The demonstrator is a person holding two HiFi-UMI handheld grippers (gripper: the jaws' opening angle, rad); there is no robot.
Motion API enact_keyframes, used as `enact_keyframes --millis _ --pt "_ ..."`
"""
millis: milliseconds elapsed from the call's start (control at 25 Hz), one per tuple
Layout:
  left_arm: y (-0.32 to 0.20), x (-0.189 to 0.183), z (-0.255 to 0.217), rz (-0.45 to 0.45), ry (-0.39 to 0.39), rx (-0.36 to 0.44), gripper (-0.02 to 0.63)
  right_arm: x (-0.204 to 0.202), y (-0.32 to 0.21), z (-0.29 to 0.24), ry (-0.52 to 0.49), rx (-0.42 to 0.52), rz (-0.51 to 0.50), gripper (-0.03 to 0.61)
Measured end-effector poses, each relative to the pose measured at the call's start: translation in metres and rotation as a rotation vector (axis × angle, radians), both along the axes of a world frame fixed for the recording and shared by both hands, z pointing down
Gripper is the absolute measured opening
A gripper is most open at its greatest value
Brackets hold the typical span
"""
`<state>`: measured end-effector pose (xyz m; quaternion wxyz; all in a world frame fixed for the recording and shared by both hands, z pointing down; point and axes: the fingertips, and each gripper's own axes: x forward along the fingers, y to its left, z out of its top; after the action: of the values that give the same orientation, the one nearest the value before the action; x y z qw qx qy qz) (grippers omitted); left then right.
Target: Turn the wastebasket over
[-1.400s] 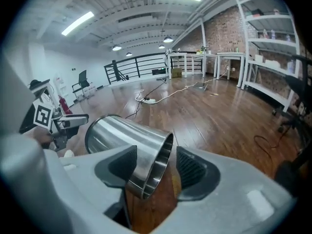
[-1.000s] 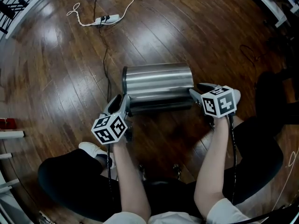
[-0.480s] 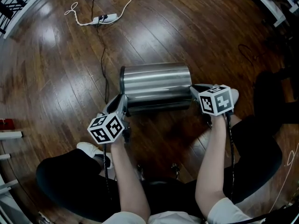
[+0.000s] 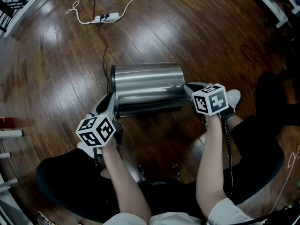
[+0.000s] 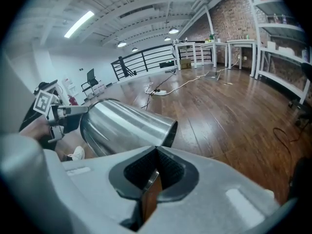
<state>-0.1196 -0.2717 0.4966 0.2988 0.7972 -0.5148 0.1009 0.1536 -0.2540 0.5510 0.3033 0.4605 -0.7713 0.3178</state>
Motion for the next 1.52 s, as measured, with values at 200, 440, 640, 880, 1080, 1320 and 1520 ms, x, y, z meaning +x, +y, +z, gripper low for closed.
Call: enact_keyframes --millis 200,440,640,880,1080,1320,1520 --pt "-0.002 0.005 -0.054 0.054 -0.133 0.102 0.074 -0.022 0.002 0.020 -0.035 -0.014 -0.001 -0.011" --pt "-0.007 0.035 -0.084 0.221 -0.403 0.199 0.074 -0.070 0.008 0.081 -0.160 -0.073 0.040 -0.011" --pt "0.008 0.088 -0.063 0.438 -0.604 0.233 0.075 -0.093 0.026 0.142 -0.280 -0.143 0.132 -0.011" --pt "0.052 0.157 -0.001 0.694 -0.810 0.221 0.077 -0.078 0.042 0.164 -0.368 -0.174 0.267 -0.011" --pt "0.055 0.160 0.013 0.713 -0.855 0.243 0.080 -0.029 0.027 0.133 -0.359 -0.087 0.360 -0.011" --pt "0.056 0.160 0.010 0.674 -0.841 0.290 0.091 -0.020 0.006 0.065 -0.374 0.086 0.319 -0.011" --pt "0.059 0.138 -0.052 0.408 -0.465 0.356 0.069 -0.040 0.013 -0.006 -0.376 0.234 0.151 -0.011"
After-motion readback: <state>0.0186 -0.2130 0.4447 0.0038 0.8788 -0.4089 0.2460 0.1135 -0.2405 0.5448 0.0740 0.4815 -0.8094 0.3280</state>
